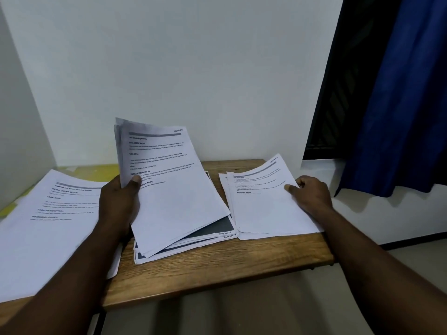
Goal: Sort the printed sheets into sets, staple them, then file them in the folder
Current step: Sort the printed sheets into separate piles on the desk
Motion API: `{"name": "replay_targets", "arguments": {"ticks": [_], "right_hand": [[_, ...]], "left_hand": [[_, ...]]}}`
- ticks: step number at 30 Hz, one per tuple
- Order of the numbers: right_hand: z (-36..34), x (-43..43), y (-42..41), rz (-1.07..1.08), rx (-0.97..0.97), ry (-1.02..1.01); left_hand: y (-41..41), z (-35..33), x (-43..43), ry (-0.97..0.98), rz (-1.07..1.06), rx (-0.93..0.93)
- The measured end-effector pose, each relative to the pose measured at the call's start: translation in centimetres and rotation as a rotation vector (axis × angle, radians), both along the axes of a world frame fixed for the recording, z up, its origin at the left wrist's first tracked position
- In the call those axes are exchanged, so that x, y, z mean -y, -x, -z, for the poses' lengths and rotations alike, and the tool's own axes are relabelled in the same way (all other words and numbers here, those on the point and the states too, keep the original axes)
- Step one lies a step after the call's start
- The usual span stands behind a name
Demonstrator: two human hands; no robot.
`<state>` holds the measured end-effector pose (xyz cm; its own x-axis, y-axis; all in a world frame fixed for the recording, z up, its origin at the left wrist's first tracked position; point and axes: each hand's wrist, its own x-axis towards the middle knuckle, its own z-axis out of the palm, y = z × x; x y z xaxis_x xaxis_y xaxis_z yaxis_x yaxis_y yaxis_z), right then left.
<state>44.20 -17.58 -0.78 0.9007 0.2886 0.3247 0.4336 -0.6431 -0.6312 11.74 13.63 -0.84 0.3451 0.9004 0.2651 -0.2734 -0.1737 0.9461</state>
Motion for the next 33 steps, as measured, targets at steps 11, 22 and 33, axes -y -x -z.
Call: {"name": "replay_targets", "arguments": {"ticks": [11, 22, 33], "right_hand": [[-0.8, 0.2, -0.1, -0.072, -0.155, 0.061], [-0.9, 0.3, -1.1, -0.171, -0.235, 0.094], [-0.5, 0.7, -2.3, -0.265, -0.39, -0.04]], "left_hand": [[-0.2, 0.4, -0.1, 0.034, 0.059, -0.022], [-0.1, 0.2, 0.4, 0.028, 0.082, -0.05], [-0.1, 0.2, 0.5, 0.037, 0.102, -0.041]]}}
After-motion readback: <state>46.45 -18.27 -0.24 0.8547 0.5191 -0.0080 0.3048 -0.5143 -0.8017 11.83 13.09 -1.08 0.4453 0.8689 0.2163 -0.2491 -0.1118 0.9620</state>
